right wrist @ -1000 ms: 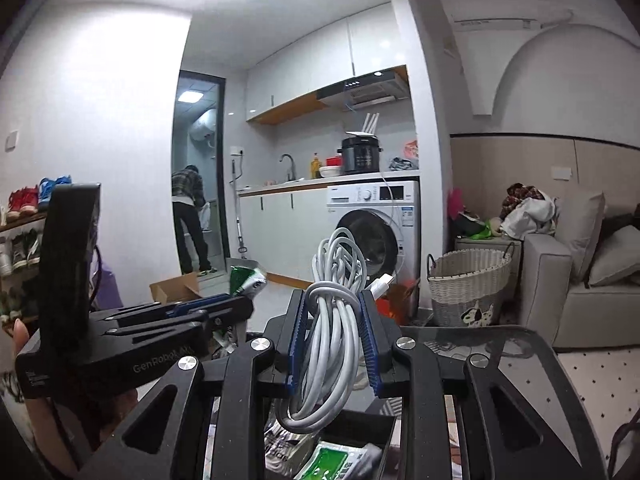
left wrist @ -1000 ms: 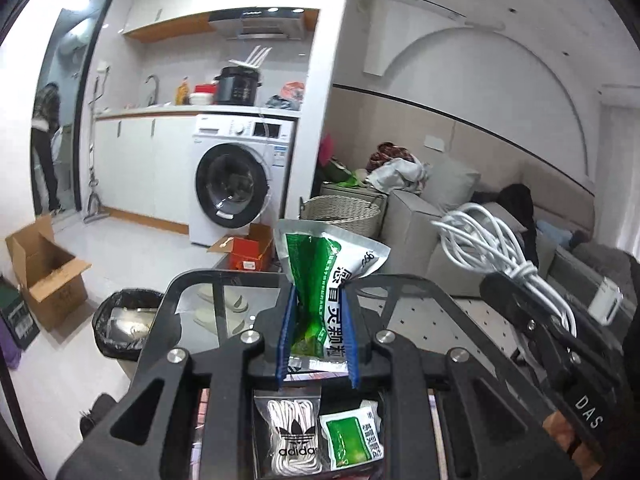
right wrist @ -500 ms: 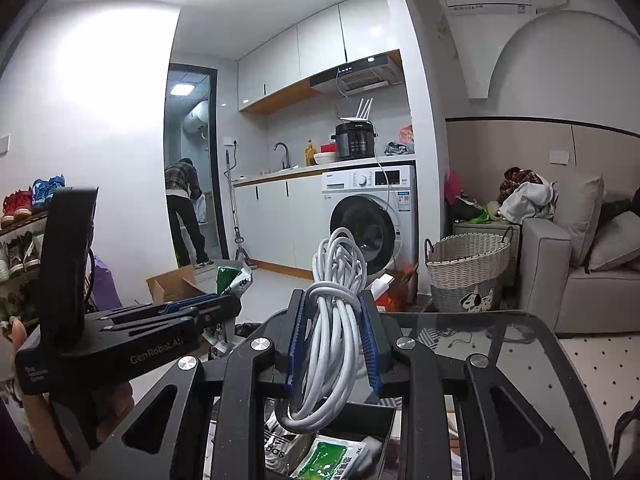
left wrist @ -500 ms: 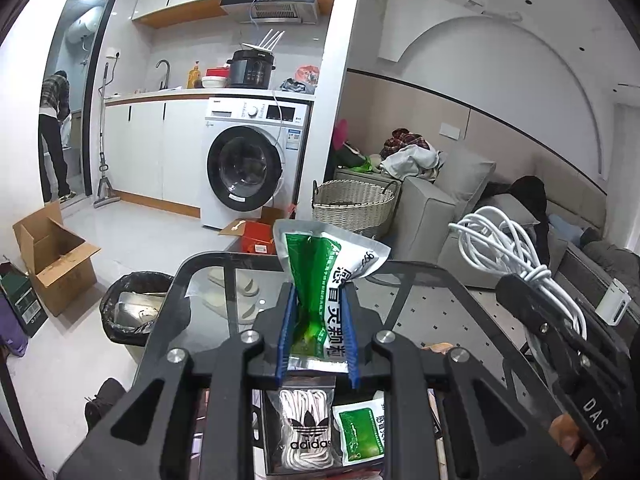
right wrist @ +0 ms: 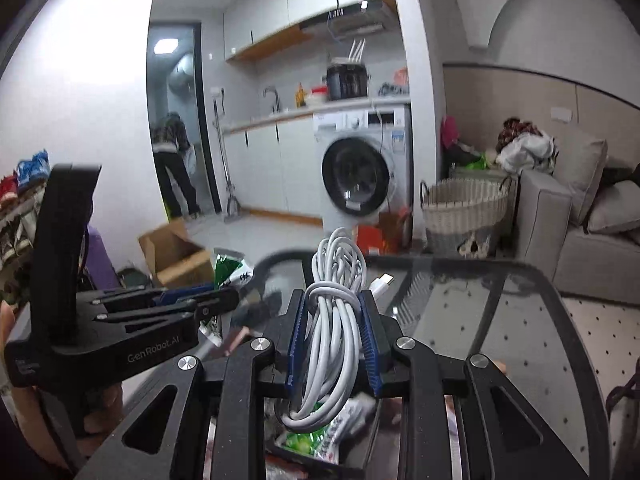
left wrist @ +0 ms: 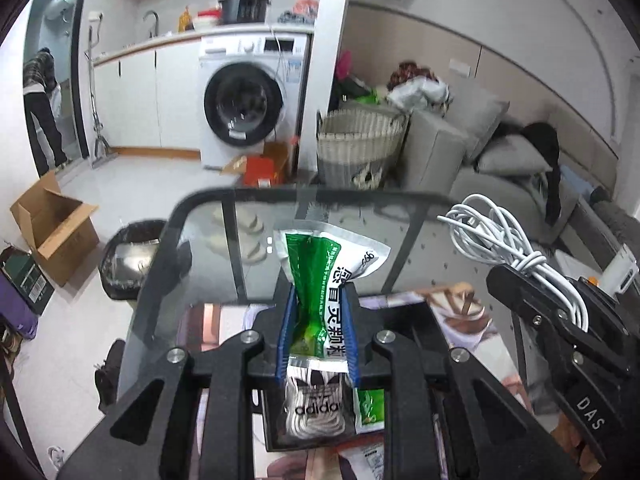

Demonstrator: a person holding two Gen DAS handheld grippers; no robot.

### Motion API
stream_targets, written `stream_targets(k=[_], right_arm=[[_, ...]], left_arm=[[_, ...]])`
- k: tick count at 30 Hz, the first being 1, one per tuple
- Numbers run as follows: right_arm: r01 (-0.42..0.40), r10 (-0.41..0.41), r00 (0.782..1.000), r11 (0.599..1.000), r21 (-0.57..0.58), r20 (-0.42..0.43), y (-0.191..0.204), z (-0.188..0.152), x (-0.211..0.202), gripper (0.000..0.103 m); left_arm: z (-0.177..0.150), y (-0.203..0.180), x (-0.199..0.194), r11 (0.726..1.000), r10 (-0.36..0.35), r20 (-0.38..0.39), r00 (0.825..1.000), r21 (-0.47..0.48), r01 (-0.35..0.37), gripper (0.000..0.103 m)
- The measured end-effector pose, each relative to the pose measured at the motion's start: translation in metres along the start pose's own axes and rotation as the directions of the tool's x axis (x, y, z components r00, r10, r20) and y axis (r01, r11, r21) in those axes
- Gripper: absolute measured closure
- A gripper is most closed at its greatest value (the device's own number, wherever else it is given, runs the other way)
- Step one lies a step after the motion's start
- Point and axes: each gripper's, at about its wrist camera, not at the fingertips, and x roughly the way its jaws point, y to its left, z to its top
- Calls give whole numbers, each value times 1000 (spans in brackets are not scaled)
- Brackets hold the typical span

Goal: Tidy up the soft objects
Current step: 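Lower the cable and sachet into the black box and open both tools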

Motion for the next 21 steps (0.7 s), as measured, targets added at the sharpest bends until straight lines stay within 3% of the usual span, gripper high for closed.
stream_targets(k=[5, 7, 12, 21], right_arm=[[6, 0, 992, 999, 45, -129, -10, -12, 25, 78], [8, 6, 980, 998, 66, -201, -16, -19, 38, 78], [-6, 27, 957, 997, 74, -290, -22, -32, 59, 78], [-38, 68, 908, 996, 81, -413, -16, -61, 83, 78]], left_arm=[[-5, -3, 18, 1000, 3, -97, 995, 6, -3, 83], [-9, -4, 29, 1000, 10, -147, 989, 10, -9, 83], [-17, -9, 45, 1000, 8, -226, 974, 17, -4, 83], [-35, -13, 66, 998, 28, -366, 930, 64, -5, 82]])
